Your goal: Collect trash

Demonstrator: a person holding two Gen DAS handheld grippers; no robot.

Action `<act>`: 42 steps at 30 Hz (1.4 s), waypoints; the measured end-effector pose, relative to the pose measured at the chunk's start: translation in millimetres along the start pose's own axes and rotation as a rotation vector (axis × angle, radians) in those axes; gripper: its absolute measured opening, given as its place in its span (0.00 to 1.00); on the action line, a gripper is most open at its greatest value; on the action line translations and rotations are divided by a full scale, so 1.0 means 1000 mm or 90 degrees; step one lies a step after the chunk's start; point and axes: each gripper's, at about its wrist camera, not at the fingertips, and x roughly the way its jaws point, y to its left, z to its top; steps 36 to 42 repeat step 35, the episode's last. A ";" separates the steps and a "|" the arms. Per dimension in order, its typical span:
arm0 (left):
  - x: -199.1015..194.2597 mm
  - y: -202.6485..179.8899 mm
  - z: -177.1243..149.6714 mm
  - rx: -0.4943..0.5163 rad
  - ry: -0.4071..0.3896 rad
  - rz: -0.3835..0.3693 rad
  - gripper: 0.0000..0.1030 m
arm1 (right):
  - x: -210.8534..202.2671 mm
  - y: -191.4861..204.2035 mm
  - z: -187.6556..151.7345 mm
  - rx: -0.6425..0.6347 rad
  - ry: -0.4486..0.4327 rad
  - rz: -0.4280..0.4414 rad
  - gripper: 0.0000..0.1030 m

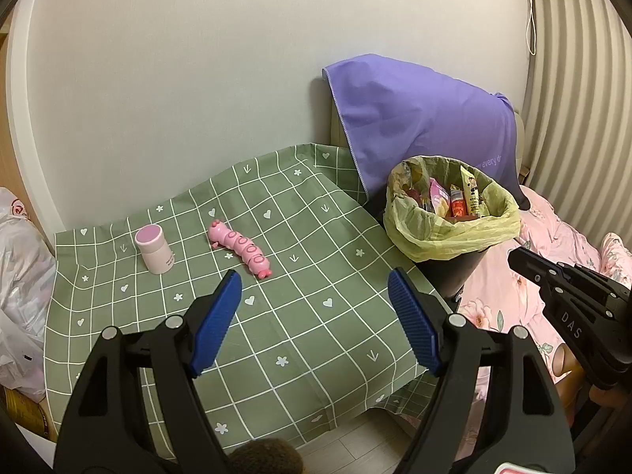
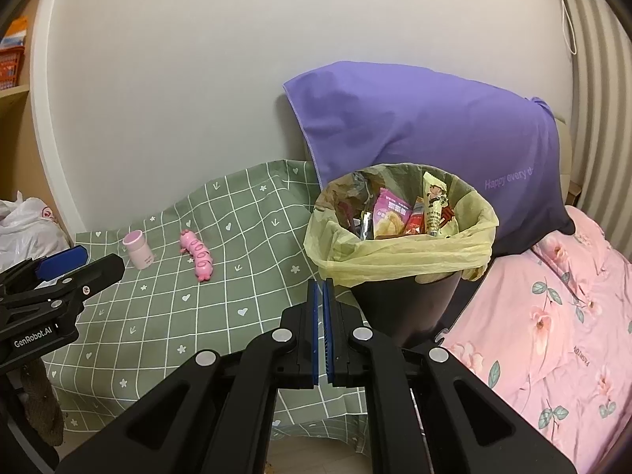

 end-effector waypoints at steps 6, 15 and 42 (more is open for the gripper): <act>0.000 0.000 0.000 -0.001 0.000 0.001 0.71 | 0.000 0.000 0.000 -0.001 0.000 0.001 0.05; 0.000 -0.001 0.001 0.002 -0.004 0.001 0.71 | 0.001 -0.001 -0.001 -0.002 0.002 0.000 0.05; 0.056 0.086 -0.015 -0.097 0.096 0.101 0.71 | 0.017 0.001 0.001 -0.013 0.019 -0.005 0.05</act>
